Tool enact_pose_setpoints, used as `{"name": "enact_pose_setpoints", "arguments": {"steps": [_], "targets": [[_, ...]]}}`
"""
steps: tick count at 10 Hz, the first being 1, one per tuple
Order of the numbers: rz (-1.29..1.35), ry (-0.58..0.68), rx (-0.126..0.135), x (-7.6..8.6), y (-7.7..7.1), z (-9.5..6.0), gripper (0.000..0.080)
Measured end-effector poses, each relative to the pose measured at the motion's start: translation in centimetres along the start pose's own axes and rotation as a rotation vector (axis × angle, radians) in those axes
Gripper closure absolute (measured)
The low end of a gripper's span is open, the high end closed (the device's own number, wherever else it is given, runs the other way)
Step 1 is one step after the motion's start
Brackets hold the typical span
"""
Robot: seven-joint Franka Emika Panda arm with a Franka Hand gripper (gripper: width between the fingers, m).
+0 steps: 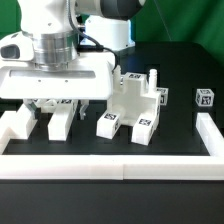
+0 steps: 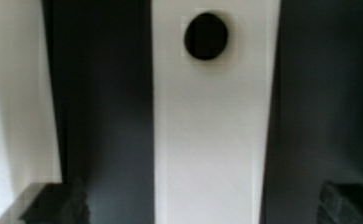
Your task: Assemble chair
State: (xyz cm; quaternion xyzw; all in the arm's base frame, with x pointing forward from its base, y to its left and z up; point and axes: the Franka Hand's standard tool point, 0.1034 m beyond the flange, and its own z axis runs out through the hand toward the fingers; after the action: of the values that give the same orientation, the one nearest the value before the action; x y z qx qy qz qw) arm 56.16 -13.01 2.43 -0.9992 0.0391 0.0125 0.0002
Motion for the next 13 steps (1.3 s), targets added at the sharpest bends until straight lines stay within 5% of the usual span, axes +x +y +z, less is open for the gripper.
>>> {"name": "enact_pose_setpoints", "arguments": {"steps": [5,13], "targets": [[-0.006,0.002,-0.016,-0.3,-0.1,1.8,0.0150],[-0.023,-0.008,-0.017,-0.9,0.0,2.2,0.0150]]}}
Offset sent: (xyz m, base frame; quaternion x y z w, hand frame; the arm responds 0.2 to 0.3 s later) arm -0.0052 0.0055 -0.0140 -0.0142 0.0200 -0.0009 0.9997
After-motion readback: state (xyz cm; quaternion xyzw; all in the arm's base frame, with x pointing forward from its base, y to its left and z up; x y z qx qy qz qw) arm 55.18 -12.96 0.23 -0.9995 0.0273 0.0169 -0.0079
